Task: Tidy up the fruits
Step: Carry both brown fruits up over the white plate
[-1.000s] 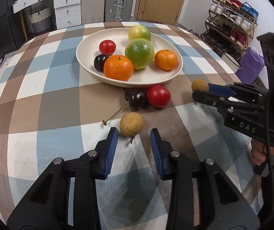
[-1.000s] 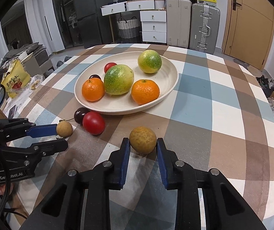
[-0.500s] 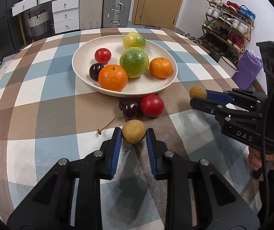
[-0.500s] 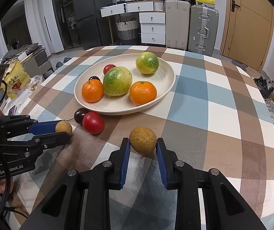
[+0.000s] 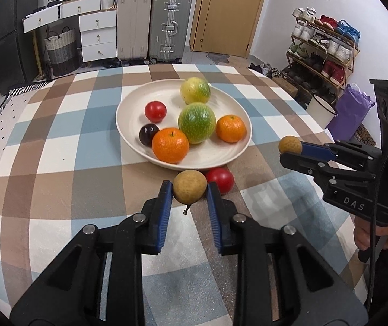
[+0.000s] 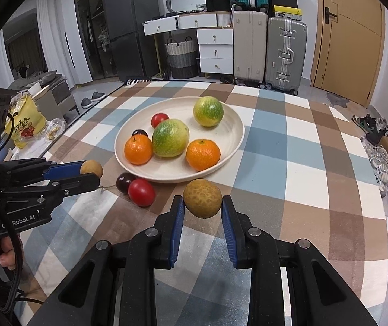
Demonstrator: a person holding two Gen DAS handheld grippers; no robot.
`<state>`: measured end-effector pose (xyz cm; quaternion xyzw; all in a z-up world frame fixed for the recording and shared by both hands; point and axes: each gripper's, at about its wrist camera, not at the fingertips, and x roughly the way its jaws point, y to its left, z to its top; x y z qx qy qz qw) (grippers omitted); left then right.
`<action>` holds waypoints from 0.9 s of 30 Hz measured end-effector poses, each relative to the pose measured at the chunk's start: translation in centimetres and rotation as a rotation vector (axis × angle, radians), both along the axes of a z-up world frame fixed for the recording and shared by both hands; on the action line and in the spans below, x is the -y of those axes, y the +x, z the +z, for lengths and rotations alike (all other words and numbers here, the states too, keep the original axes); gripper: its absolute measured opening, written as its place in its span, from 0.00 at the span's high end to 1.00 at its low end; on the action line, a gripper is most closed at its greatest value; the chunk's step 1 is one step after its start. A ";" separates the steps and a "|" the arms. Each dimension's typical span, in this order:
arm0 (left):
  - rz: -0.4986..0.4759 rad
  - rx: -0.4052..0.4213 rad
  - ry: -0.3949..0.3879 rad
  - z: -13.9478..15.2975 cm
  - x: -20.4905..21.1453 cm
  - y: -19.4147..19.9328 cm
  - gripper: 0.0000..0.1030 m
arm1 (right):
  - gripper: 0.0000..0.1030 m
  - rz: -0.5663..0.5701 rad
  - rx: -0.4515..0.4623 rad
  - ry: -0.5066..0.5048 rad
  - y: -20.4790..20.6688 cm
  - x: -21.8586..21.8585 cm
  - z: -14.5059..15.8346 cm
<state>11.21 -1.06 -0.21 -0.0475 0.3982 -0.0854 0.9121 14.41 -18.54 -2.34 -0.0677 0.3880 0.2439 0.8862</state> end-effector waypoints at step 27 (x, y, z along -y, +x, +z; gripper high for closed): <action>0.060 0.109 0.045 4.9 -3.1 3.0 0.77 | 0.73 0.019 0.080 0.194 1.1 1.3 6.4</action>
